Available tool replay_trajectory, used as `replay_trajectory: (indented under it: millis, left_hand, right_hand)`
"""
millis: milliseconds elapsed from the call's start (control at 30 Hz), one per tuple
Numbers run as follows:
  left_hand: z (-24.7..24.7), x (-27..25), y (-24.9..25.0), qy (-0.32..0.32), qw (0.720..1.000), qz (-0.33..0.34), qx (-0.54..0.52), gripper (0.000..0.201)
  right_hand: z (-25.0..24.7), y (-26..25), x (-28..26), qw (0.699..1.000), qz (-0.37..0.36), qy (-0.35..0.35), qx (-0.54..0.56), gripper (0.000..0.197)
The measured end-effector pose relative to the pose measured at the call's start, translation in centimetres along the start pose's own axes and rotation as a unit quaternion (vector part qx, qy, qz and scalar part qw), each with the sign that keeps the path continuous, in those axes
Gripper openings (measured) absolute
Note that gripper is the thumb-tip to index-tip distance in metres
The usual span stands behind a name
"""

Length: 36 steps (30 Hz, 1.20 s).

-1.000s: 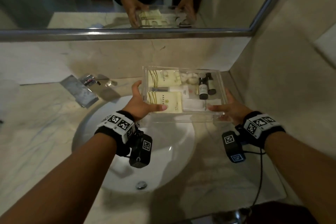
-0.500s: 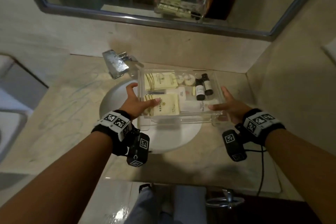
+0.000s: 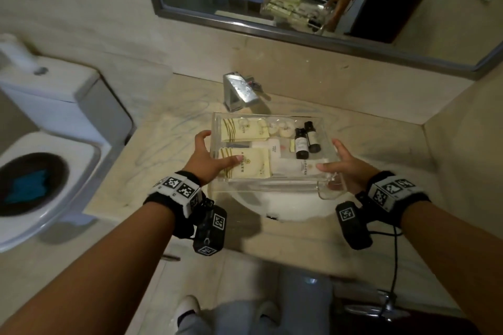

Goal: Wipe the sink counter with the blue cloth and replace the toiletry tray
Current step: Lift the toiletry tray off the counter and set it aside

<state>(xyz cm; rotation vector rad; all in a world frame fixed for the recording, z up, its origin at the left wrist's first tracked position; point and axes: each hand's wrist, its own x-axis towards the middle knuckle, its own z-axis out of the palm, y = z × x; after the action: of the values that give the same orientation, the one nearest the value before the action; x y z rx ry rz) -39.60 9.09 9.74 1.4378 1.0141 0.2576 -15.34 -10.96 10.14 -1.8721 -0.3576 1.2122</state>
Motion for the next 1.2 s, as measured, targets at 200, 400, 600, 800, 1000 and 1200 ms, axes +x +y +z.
replay_trajectory:
  millis: [200,400,600,800,1000,1200]
  left_hand:
    - [-6.8,-0.2,-1.1,0.012,1.0,-0.007,-0.001,0.091]
    - [-13.1,1.1,-1.8,0.008,1.0,0.002,0.022,0.096]
    - [-16.8,1.8,-2.3,0.006,0.999,0.006,0.032,0.097]
    - [-18.2,3.2,-2.3,0.005,1.0,0.016,0.026,0.094]
    - [-19.0,4.5,-1.7,0.011,0.999,0.011,0.049,0.096]
    - [-20.2,6.1,-1.3,0.029,0.998,-0.014,0.058,0.099]
  right_hand:
    - [6.7,-1.6,1.4,1.0,-0.008,0.01,-0.014,0.097]
    - [12.6,-3.3,1.6,1.0,-0.011,0.009,0.007,0.08]
    - [16.1,-4.3,2.5,1.0,0.003,0.02,0.009,0.09]
    - [17.8,-5.4,3.4,0.999,-0.014,0.029,0.015,0.085]
    - [18.5,-7.0,5.1,1.0,0.018,0.015,-0.008,0.093]
    - [18.9,-8.2,8.2,0.998,0.022,-0.006,-0.05,0.123]
